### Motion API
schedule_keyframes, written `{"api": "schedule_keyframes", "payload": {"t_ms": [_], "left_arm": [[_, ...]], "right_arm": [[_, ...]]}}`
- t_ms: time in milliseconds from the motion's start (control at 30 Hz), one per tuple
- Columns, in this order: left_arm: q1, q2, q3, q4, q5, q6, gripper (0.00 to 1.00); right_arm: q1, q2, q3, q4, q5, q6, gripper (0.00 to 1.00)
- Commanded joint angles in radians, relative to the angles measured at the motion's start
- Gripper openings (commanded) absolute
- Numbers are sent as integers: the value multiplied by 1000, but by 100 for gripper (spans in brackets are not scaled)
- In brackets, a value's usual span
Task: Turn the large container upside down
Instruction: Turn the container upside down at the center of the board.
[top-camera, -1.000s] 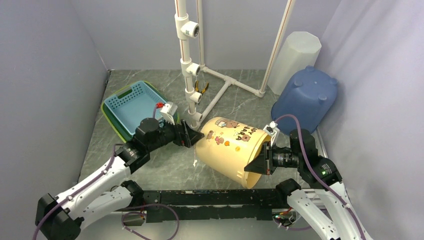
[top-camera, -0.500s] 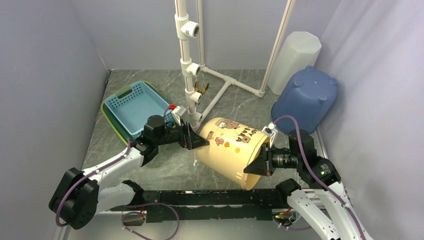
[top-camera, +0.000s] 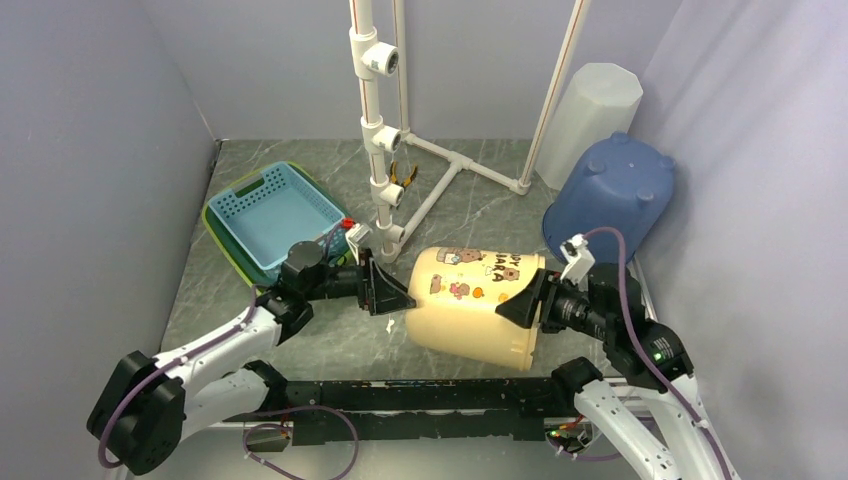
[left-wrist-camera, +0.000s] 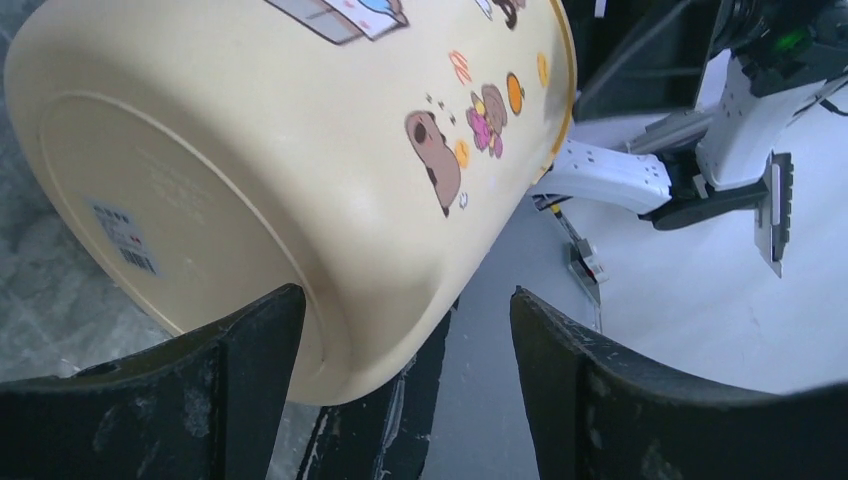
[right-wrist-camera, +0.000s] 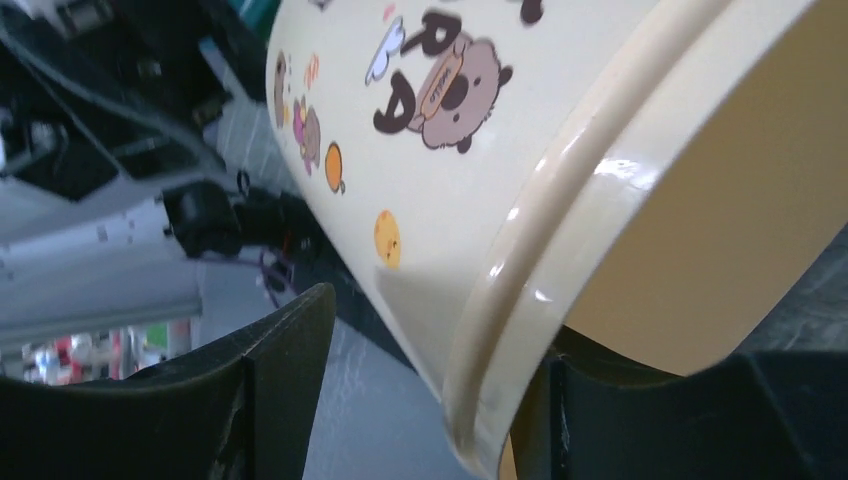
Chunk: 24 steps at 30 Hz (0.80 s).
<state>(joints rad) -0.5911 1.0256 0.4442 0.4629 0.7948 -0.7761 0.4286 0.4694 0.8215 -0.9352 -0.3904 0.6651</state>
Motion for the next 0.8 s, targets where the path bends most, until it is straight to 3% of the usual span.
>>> {"api": "schedule_keyframes", "payload": {"t_ms": [0,33,100,233,400,633,767], "left_arm": [[-28,-8,30,-28,40,35,80],[-34,0,32,-28,37,38,80],[-43,21,35,-14,34,35,80],[-56,34,42,0,26,28,79],[-56,-72,68,-142,-38,70,83],[-55,-393,162,-683,-371,175,93],[-55,-504,232,-887,-507,204,94]], "right_arm": [[-1,-25,70,50,228,108,63],[-1,-27,72,48,263,125,58],[0,-33,52,78,263,138,31],[0,-15,22,118,191,134,2],[-1,-29,-25,212,32,150,0],[-1,-57,-73,413,-194,258,0],[0,-53,-129,601,-319,358,0]]}}
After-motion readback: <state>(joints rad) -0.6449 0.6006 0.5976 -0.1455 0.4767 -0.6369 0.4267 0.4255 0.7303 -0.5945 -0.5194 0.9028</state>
